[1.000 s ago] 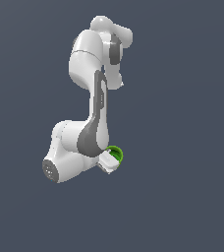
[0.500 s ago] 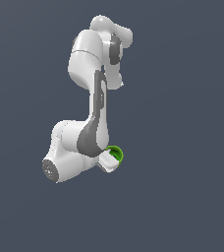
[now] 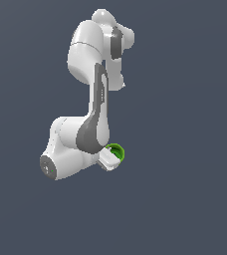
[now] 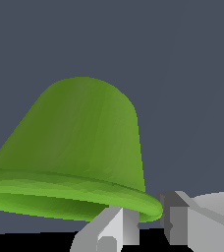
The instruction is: Pick up the object and move it to a goal position.
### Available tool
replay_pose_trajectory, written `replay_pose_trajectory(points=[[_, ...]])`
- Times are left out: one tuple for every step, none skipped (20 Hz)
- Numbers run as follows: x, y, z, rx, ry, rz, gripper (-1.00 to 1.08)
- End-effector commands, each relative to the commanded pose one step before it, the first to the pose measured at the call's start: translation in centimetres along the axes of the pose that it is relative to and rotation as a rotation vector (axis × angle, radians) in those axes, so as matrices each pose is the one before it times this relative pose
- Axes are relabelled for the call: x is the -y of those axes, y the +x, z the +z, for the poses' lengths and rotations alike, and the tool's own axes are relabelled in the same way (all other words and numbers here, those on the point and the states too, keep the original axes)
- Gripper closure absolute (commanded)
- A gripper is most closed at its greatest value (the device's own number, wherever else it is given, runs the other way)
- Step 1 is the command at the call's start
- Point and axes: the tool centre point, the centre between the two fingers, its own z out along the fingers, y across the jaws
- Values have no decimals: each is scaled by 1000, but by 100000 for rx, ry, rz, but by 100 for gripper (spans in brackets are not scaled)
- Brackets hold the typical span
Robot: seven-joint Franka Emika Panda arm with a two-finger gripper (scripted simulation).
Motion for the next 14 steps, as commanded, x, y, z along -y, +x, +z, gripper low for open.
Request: replay_pose_trajectory(points=[[-358, -944, -629, -230, 138, -142, 108], [-231, -408, -260, 31, 54, 30, 108], [-221, -479, -273, 0, 0, 0, 108], [-243, -528, -302, 0, 0, 0, 108], [-267, -579, -332, 0, 0, 0, 108], [-292, -634, -365, 0, 0, 0, 108], [-318, -692, -399, 0, 0, 0, 108], [-344, -749, -433, 0, 0, 0, 108], [-358, -779, -451, 0, 0, 0, 108], [-369, -803, -466, 0, 0, 0, 108], [-403, -793, -487, 42, 54, 11, 108], [-381, -829, -483, 0, 0, 0, 108], [-386, -840, -491, 0, 0, 0, 108], [-390, -850, -498, 0, 0, 0, 108]])
